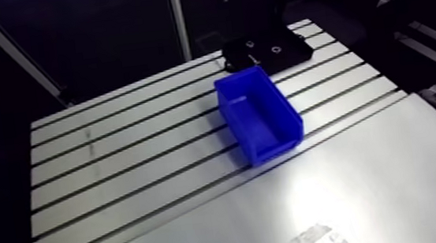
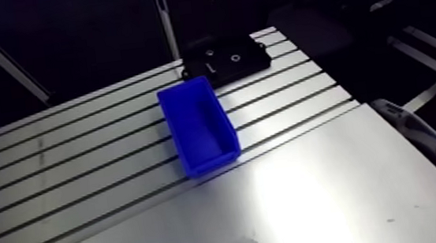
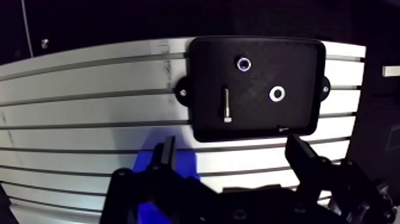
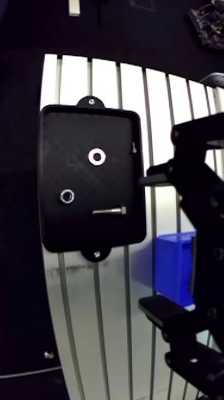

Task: Pick up the M10 bolt from the tray and put it into the blue bin.

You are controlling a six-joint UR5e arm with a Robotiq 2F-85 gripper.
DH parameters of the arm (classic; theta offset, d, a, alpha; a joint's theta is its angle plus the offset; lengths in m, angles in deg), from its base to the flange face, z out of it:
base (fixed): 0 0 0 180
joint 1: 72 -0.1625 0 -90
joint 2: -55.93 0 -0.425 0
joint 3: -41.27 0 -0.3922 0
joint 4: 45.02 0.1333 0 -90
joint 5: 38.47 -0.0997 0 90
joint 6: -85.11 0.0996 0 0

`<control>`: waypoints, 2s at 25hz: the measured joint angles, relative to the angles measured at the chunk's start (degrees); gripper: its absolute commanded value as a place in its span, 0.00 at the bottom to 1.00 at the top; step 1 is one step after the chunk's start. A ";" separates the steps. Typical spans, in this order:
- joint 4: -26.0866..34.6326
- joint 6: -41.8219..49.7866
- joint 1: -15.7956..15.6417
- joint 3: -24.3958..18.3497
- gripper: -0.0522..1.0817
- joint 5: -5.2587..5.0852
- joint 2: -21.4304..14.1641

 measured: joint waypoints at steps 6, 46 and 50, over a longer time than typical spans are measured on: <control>-0.90 -0.03 0.70 0.64 0.05 0.08 1.73; -8.30 -0.07 1.47 6.14 0.32 1.32 6.63; -8.39 -0.08 1.59 6.10 0.38 1.33 7.15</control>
